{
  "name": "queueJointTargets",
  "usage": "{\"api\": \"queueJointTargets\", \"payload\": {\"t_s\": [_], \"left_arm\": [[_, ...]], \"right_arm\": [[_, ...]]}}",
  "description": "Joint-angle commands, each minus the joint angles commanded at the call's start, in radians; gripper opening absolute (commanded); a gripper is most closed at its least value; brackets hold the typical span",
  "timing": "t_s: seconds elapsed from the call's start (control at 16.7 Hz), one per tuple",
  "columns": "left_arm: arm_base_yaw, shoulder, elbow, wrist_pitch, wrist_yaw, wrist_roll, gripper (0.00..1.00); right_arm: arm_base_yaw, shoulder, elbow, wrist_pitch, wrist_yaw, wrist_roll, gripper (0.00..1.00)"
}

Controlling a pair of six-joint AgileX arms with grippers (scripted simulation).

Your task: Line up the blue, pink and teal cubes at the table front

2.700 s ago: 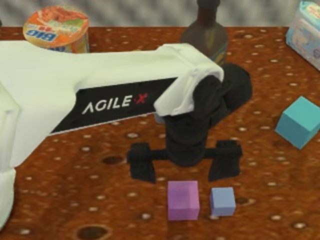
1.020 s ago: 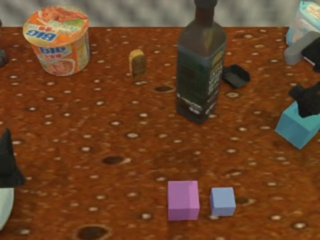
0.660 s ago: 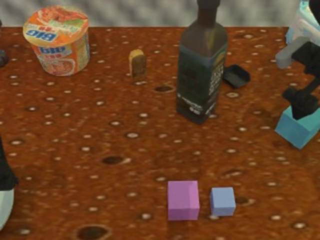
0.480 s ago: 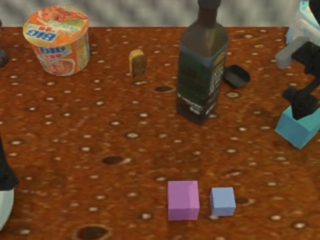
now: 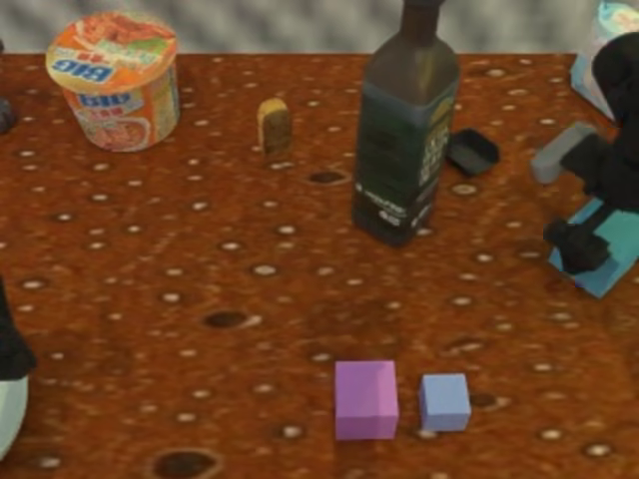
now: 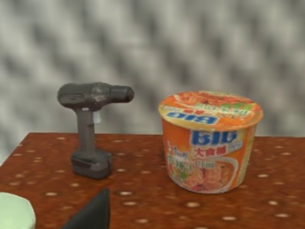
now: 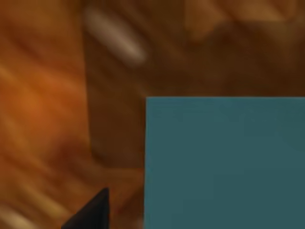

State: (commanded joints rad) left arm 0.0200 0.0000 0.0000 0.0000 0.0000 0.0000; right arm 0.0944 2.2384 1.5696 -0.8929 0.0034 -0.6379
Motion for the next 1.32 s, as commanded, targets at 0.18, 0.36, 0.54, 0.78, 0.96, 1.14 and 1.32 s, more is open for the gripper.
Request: {"api": "queueJointTargets", "payload": {"t_s": [0.18, 0.36, 0.54, 0.78, 0.96, 1.14, 1.32], "left_arm": [[0.0, 0.0, 0.0, 0.0, 0.0, 0.0, 1.0], [0.0, 0.0, 0.0, 0.0, 0.0, 0.0, 1.0], [0.0, 0.0, 0.0, 0.0, 0.0, 0.0, 1.0], [0.0, 0.0, 0.0, 0.0, 0.0, 0.0, 1.0], [0.0, 0.0, 0.0, 0.0, 0.0, 0.0, 1.0], [0.0, 0.0, 0.0, 0.0, 0.0, 0.0, 1.0], [0.0, 0.0, 0.0, 0.0, 0.0, 0.0, 1.0]], "right_arm": [[0.001, 0.027, -0.035, 0.053, 0.0, 0.001, 1.0], [0.001, 0.027, -0.035, 0.053, 0.0, 0.001, 1.0], [0.001, 0.027, -0.035, 0.053, 0.0, 0.001, 0.77], [0.001, 0.027, -0.035, 0.053, 0.0, 0.001, 0.47], [0.001, 0.027, -0.035, 0.053, 0.0, 0.001, 0.25], [0.001, 0.027, -0.035, 0.053, 0.0, 0.001, 0.02], [0.001, 0.027, -0.035, 0.053, 0.0, 0.001, 0.0]]}}
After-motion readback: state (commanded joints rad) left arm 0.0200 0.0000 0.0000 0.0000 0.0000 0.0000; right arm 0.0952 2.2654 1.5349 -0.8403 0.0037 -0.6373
